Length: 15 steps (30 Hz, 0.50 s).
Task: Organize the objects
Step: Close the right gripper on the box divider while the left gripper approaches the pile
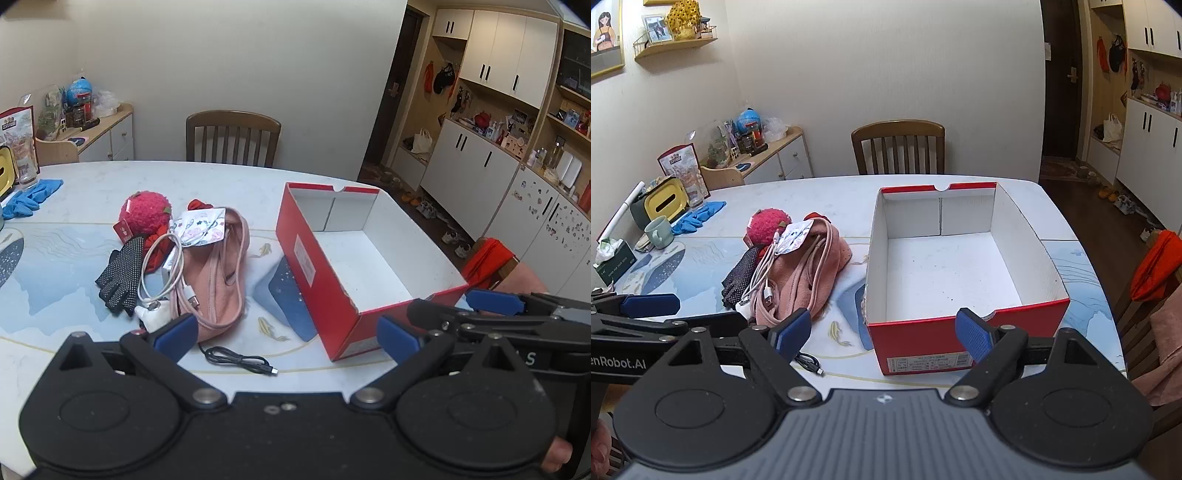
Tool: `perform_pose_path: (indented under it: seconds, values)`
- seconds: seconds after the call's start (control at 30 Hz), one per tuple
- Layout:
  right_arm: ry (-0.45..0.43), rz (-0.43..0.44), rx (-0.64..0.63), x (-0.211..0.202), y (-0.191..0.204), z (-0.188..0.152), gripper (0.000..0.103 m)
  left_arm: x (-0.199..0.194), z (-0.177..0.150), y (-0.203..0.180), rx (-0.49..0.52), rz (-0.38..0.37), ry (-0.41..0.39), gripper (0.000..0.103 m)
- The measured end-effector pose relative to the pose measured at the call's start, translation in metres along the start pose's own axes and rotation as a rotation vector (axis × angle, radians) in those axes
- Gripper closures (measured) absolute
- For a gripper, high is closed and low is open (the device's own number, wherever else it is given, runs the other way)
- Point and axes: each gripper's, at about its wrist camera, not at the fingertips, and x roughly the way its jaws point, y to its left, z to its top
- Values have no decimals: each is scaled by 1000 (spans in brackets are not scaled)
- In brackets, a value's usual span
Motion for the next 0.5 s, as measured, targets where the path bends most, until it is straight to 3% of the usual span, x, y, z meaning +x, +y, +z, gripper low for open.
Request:
perform_pose_path:
  seconds: [0.5]
  values:
    - [6,1,6,4,3,2,17,2,6,9,2,-16,-1,1]
